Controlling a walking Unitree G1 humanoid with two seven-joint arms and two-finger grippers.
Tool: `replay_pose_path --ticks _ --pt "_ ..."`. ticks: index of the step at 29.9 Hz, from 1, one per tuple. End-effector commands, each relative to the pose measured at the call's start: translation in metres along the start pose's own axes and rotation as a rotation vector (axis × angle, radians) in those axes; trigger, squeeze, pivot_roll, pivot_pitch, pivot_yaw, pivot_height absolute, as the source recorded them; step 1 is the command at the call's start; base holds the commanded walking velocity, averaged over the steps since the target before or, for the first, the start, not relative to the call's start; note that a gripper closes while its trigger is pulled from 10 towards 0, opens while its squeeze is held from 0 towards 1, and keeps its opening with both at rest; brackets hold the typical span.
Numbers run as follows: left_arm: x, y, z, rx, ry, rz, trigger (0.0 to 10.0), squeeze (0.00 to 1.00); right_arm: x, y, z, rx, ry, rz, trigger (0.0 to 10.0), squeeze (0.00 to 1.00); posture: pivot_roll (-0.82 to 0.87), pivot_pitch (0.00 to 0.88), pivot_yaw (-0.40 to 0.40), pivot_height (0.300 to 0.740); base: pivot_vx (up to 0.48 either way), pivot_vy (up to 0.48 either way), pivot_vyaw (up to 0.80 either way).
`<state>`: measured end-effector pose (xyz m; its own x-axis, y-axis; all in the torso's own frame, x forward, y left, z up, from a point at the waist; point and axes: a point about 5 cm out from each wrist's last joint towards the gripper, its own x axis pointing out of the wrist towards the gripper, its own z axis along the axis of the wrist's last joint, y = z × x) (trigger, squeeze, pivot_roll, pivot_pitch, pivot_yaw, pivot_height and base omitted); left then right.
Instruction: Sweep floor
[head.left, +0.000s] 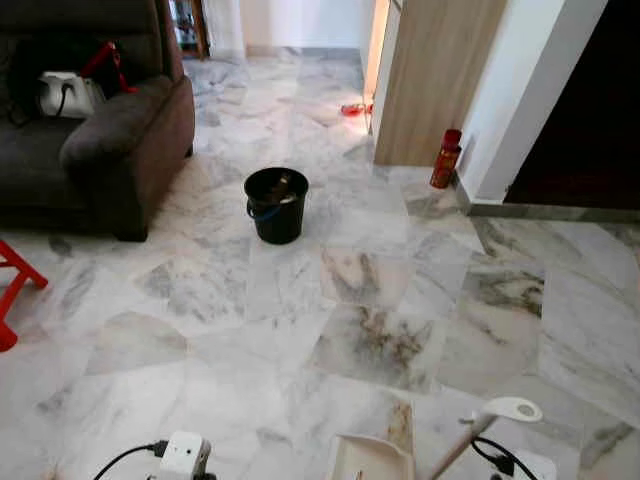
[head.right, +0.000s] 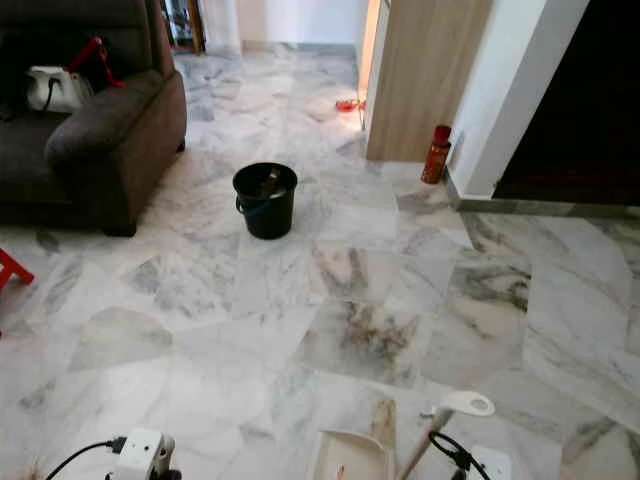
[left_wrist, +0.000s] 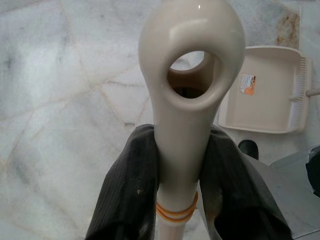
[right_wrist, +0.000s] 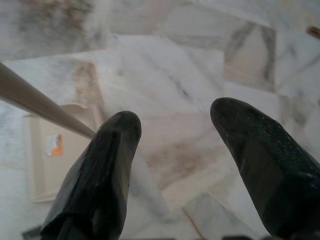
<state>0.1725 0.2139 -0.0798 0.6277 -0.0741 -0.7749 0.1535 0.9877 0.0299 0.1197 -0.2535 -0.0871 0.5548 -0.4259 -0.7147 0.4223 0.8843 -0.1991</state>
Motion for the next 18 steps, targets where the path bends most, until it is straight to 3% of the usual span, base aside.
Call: replay_pose_path --ticks 1,4,10,11,13,14,18 --pt "-0.003 0.002 -0.008 0.008 0.025 -0.003 10.0 0.00 -0.001 -0.008 0.000 0.035 -0.024 -0.022 10.0 0.00 -0.02 0.000 -0.033 0.740 0.000 0.000 0.00" --pt "-0.004 0.004 -0.011 0.016 0.037 0.001 10.0 0.00 -0.007 -0.012 -0.006 0.090 -0.065 0.010 10.0 0.00 -0.03 0.000 -0.025 0.740 0.000 0.000 0.00" --pt "-0.005 0.006 -0.012 0.031 0.046 0.003 10.0 0.00 -0.014 -0.012 0.004 0.163 -0.201 0.049 10.0 0.00 -0.05 0.000 -0.011 0.740 0.000 0.000 0.00" --pt "-0.005 0.008 -0.012 0.036 0.048 0.006 10.0 0.00 -0.019 -0.014 0.008 0.206 -0.270 0.059 10.0 0.77 -0.05 0.000 -0.007 0.740 0.000 0.000 0.00" --pt "-0.005 0.009 -0.011 0.036 0.048 0.008 10.0 0.00 -0.021 -0.015 0.009 0.219 -0.289 0.064 10.0 0.77 -0.05 0.000 -0.006 0.740 0.000 0.000 0.00" --pt "-0.005 0.010 -0.011 0.037 0.048 0.011 10.0 0.00 -0.025 -0.016 0.010 0.241 -0.319 0.075 10.0 1.00 -0.06 0.000 -0.005 0.740 0.000 0.000 0.00" --pt "-0.005 0.012 -0.009 0.034 0.048 0.018 10.0 0.00 -0.033 -0.016 0.010 0.253 -0.352 0.101 10.0 1.00 -0.06 0.000 -0.007 0.740 0.000 0.000 0.00"
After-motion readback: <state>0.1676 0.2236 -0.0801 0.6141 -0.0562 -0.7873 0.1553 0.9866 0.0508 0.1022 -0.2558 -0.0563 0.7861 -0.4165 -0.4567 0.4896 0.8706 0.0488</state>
